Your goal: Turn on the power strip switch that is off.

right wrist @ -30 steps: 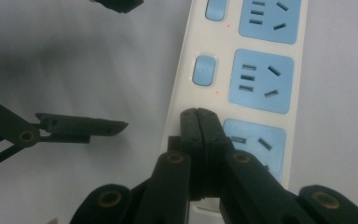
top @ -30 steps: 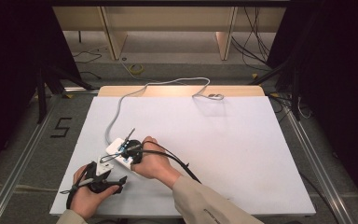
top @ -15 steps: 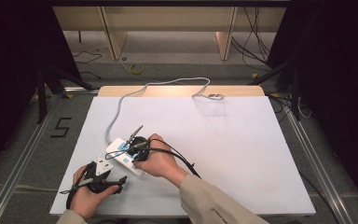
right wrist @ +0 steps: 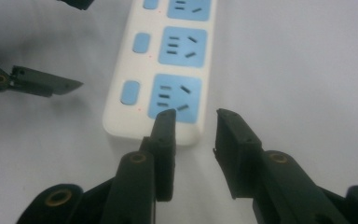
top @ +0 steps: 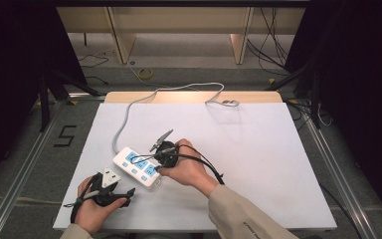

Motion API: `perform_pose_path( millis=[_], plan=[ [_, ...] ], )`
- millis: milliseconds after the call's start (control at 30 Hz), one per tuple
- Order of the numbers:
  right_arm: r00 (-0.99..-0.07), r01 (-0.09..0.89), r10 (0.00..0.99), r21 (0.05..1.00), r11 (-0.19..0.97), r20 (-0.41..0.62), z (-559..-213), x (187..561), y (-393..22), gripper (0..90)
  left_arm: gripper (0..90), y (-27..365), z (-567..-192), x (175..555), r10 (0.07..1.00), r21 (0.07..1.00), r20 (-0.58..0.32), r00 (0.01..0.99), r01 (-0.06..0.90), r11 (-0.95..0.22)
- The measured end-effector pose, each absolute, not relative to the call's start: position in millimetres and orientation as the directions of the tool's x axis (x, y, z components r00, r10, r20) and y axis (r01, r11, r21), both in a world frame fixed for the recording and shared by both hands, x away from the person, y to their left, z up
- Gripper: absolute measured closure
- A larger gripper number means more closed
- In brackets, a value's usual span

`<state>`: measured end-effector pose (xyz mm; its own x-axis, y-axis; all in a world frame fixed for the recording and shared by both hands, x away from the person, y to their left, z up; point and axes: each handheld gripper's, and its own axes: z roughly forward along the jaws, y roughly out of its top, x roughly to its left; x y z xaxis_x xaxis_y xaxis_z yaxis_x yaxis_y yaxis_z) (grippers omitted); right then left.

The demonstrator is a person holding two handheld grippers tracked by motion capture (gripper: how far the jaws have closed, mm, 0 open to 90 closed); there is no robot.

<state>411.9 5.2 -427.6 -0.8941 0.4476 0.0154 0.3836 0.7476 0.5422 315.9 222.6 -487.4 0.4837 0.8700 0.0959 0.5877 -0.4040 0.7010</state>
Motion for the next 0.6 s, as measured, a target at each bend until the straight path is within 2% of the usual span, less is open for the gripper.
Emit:
perform_pose_path(
  millis=[367,600],
  plan=[
    [-0.865,0.418,0.501,0.574,0.704,0.015,-428,417,-64,60.0,18.6,221,-488,316,0.872,0.703,0.094,0.481,0.588,-0.401],
    [-0.817,0.477,0.576,0.592,0.650,0.026,-433,414,-120,54.2,18.6,221,-488,316,0.871,0.697,0.095,0.483,0.593,-0.405]
  ],
)
